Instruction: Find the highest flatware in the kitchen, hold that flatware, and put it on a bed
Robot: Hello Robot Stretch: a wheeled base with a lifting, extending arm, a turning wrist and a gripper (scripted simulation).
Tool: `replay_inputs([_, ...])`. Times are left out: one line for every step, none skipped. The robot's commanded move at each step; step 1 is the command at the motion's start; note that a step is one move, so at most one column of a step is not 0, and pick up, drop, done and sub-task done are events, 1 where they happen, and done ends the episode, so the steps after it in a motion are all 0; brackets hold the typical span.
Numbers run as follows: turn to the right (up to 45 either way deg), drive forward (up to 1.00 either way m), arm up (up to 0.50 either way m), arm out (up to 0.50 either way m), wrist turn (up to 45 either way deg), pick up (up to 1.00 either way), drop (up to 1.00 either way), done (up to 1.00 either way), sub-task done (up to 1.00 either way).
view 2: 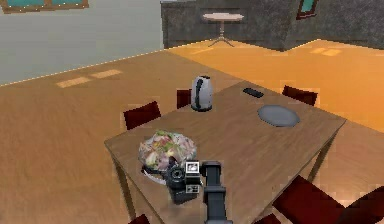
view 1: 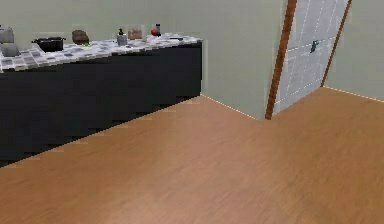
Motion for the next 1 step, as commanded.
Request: replay_inputs([0.0, 0.0, 0.24, 0.0, 0.0, 0.0, 0.0, 0.0, 0.0])
